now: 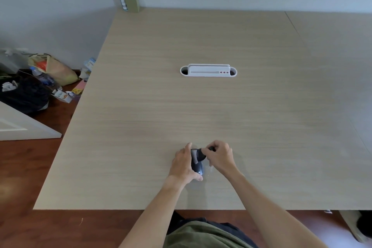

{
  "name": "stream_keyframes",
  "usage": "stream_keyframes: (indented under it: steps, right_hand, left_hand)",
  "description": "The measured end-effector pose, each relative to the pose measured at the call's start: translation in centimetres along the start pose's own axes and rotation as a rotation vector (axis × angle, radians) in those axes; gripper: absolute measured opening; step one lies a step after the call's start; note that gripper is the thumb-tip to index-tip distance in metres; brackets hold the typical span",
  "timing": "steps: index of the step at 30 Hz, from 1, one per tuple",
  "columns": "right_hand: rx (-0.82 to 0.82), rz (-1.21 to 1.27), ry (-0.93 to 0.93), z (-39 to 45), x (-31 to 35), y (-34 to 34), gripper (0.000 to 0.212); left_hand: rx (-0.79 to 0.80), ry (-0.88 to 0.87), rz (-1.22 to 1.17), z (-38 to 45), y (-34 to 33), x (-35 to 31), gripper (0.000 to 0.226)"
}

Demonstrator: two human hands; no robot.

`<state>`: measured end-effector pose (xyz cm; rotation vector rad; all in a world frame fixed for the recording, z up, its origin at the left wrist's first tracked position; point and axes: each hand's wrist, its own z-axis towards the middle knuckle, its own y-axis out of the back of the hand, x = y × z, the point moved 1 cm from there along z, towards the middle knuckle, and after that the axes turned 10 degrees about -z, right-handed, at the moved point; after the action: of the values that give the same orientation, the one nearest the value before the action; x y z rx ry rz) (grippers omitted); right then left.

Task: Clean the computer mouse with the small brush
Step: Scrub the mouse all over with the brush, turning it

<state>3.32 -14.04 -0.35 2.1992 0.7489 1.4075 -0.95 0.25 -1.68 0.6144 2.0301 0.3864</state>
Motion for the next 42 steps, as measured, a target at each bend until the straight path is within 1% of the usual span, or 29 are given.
stream_keyframes:
  steps: [1,2,5,6,8,9,11,13,14,16,18,21,22,24,26,27,29,31,33,34,36,38,39,42]
  right_hand:
    - [0.033,-0.034,-0.013,0.0,-0.6,-0.1,0.009]
    - [0.018,-0.061,-0.033,0.0,-1.2,-0.2,0.009]
    - [-0.124,-0.111,-0.061,0.1,-2.2,0.3,0.006]
    - [-0.148,-0.093,-0.048,0.1,-2.3,0.5,0.006]
    - [-0.165,0.019,-0.041,0.0,-2.1,0.8,0.007]
    - [-0.152,0.074,-0.045,-0.1,-2.1,0.9,0.007]
    - [-0.071,0.127,-0.031,-0.4,-2.1,0.9,0.007]
    - [0.028,0.101,-0.014,-0.6,-2.2,0.4,0.008]
    - [0.045,0.071,-0.011,-0.7,-2.4,0.1,0.007]
    - [0.002,0.016,-0.012,-0.8,-2.7,-0.4,0.006]
    - [-0.086,-0.019,-0.02,-0.8,-3.1,-0.6,0.006]
    - [-0.164,0.006,-0.002,-0.8,-3.3,-0.4,0.007]
    - [-0.158,0.028,0.011,-0.9,-3.3,-0.3,0.007]
    - [-0.077,0.053,0.031,-1.1,-3.2,-0.3,0.007]
    - [0.025,0.027,0.035,-1.3,-3.3,-0.5,0.007]
    - [0.032,0.001,0.029,-1.3,-3.5,-0.7,0.006]
    - [-0.058,-0.025,-0.01,-1.1,-4.0,-0.8,0.006]
    - [-0.162,-0.001,-0.039,-1.0,-4.2,-0.7,0.007]
    - [-0.208,0.035,-0.018,-1.2,-4.1,-0.4,0.007]
    - [-0.204,0.052,0.003,-1.3,-4.0,-0.3,0.007]
    - [-0.134,0.07,0.044,-1.7,-3.9,-0.3,0.007]
    - [-0.048,0.026,0.057,-1.7,-4.0,-0.6,0.006]
    - [-0.037,-0.004,0.049,-1.5,-4.1,-0.7,0.006]
    - [-0.137,-0.012,-0.017,-1.3,-4.3,-0.9,0.004]
  left_hand:
    - [0.007,-0.006,0.012,0.1,0.0,0.1,0.123]
    - [0.011,-0.01,0.029,0.2,-0.1,0.1,0.124]
    - [0.001,-0.026,0.09,0.5,-0.2,0.2,0.12]
    - [0.001,-0.03,0.107,0.6,-0.2,0.2,0.118]
    - [0.003,-0.035,0.132,1.0,-0.2,0.3,0.113]
    - [0.004,-0.035,0.145,1.1,-0.1,0.3,0.11]
    - [0.006,-0.031,0.161,1.2,0.0,0.0,0.104]
    - [0.011,-0.027,0.177,1.4,0.1,-0.3,0.103]
    - [0.01,-0.026,0.188,1.4,0.2,-0.4,0.104]
    - [0.0,-0.024,0.212,1.4,0.2,-0.5,0.104]
    - [0.002,-0.021,0.226,1.4,0.0,-0.5,0.105]
    - [0.011,-0.016,0.236,1.3,-0.2,-0.4,0.102]
    - [0.01,-0.014,0.239,1.2,-0.3,-0.4,0.101]
    - [0.002,-0.015,0.24,1.3,-0.3,-0.3,0.101]
    - [0.001,-0.013,0.234,1.3,-0.3,-0.3,0.102]
    - [0.0,-0.015,0.233,1.4,-0.3,-0.3,0.102]
    - [-0.002,-0.024,0.245,1.4,-0.4,-0.3,0.103]
    - [-0.002,-0.022,0.251,1.3,-0.4,-0.3,0.103]
    - [-0.004,-0.02,0.25,1.3,-0.4,-0.2,0.102]
    - [-0.006,-0.021,0.248,1.3,-0.4,-0.2,0.102]
    - [-0.009,-0.025,0.249,1.4,-0.3,-0.2,0.102]
    - [-0.004,-0.026,0.247,1.5,-0.3,-0.3,0.103]
    - [-0.002,-0.025,0.246,1.5,-0.3,-0.3,0.104]
    - [-0.002,-0.018,0.245,1.5,-0.4,-0.2,0.103]
